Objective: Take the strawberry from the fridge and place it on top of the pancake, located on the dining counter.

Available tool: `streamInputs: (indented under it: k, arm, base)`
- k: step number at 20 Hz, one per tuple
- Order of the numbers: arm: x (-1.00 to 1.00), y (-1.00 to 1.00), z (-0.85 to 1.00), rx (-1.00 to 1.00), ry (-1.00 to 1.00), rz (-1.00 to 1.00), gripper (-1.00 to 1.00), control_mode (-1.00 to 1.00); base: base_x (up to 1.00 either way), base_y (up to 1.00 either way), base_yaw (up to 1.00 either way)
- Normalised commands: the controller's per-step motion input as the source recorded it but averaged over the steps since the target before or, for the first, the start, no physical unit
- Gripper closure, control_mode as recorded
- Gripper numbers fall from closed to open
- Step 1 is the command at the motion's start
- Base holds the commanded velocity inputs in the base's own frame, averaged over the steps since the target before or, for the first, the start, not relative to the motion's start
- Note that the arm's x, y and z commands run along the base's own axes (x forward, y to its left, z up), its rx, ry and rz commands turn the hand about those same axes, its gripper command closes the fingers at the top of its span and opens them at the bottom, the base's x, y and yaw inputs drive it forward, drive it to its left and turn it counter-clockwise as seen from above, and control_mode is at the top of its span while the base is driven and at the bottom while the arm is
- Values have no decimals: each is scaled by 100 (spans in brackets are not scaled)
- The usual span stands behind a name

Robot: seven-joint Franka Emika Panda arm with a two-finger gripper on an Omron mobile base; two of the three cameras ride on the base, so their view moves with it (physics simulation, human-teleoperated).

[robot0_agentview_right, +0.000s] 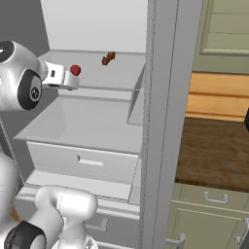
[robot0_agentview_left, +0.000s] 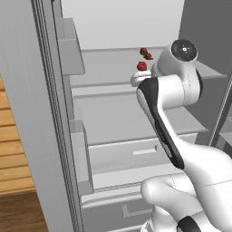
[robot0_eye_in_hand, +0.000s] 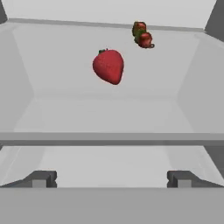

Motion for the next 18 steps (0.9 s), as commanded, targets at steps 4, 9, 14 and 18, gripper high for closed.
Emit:
streamInputs:
  k: [4, 9, 14, 18]
  arm:
    - [96, -2, 11, 2, -1, 0, -100, -100]
    - [100, -12, 1, 2, 0, 6, -100, -100]
    - [99, -1, 0, 3, 0, 9, -100, -100]
    - [77, 0, 0, 1, 0, 10, -100, -100]
  base:
    - [0, 0, 0]
    - [0, 0, 0]
    - [0, 0, 0]
    - [0, 0, 0]
